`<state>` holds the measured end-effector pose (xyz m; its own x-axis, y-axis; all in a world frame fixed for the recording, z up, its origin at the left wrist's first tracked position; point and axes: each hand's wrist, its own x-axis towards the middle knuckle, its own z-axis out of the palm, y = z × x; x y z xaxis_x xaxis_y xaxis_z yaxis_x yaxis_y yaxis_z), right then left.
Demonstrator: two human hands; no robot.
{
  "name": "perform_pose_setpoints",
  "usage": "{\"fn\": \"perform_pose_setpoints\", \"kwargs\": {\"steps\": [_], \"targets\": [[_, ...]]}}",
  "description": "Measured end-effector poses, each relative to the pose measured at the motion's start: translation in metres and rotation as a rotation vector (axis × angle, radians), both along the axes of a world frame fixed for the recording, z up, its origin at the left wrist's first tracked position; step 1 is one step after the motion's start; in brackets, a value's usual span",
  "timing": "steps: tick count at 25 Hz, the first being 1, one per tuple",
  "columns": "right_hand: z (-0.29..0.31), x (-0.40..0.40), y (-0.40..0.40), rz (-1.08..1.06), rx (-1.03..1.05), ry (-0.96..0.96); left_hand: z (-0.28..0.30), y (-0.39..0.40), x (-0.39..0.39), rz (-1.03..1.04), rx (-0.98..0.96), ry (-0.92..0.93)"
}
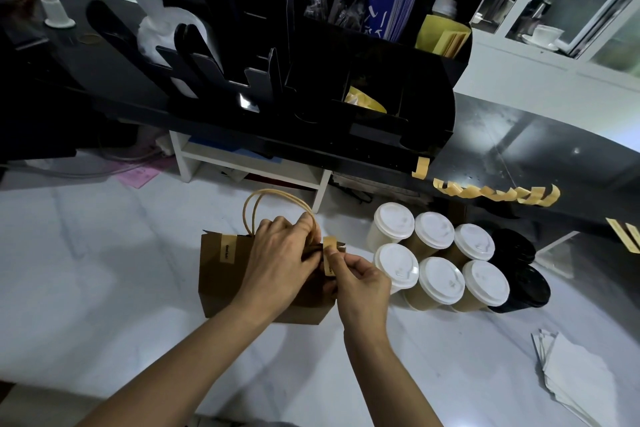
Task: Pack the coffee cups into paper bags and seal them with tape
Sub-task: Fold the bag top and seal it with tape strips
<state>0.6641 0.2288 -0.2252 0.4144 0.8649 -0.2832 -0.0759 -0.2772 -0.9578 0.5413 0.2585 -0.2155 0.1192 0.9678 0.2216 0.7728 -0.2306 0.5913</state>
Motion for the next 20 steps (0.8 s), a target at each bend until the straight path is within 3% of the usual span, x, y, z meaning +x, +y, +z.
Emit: {"fn": "perform_pose_setpoints", "kwargs": {"steps": [12, 20], "targets": [[0.008, -0.002, 0.004, -0.037, -0.026, -0.034, -0.007, 0.004, -0.009, -0.179, 0.08, 0.057], [0.005, -0.003, 0.003, -0.032, -0.022, -0.045, -0.005, 0.005, -0.009, -0.173, 0.065, 0.082]]}}
